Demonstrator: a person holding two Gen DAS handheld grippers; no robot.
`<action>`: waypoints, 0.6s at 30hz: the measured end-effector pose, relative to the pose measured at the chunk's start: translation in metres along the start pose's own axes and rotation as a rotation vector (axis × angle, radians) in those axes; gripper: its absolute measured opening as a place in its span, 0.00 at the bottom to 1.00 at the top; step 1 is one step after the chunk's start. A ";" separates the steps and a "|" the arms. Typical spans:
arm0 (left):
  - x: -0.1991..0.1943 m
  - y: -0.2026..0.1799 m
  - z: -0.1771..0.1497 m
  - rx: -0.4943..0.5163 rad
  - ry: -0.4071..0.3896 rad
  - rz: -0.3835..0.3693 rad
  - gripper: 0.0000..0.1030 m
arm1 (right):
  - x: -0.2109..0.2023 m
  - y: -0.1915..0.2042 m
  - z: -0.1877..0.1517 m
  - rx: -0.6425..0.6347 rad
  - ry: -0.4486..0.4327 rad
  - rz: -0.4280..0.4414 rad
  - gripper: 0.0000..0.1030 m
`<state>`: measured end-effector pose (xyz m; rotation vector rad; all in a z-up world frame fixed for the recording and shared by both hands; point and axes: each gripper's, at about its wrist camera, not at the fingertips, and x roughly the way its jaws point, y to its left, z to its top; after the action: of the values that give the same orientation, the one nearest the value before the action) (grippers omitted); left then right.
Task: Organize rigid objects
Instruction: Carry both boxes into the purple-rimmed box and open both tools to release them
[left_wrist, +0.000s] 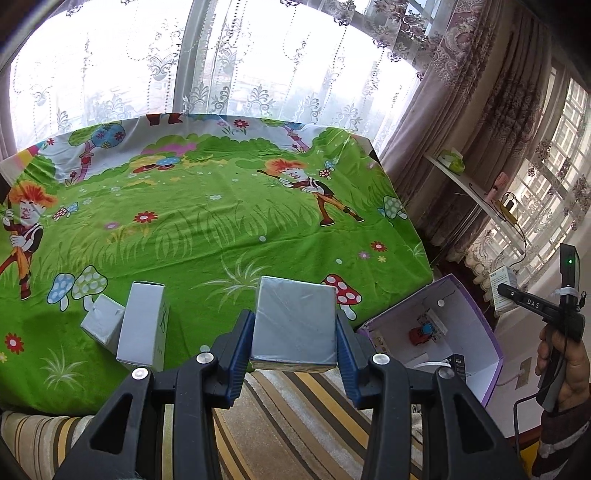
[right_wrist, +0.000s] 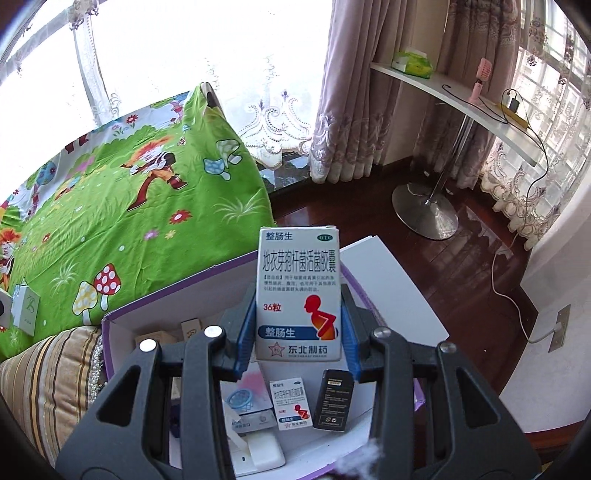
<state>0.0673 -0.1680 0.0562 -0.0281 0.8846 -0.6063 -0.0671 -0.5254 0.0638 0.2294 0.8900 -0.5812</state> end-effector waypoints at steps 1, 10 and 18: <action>0.000 -0.002 0.000 0.003 0.002 -0.001 0.42 | 0.001 -0.001 0.002 -0.001 -0.007 -0.005 0.43; 0.004 -0.018 -0.001 0.022 0.023 -0.006 0.42 | 0.046 -0.008 0.001 -0.005 0.051 0.009 0.58; 0.009 -0.046 -0.001 0.075 0.035 -0.035 0.42 | 0.044 -0.026 -0.014 0.048 0.067 0.021 0.65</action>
<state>0.0488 -0.2103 0.0615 0.0352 0.8961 -0.6746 -0.0699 -0.5579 0.0218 0.3024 0.9382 -0.5786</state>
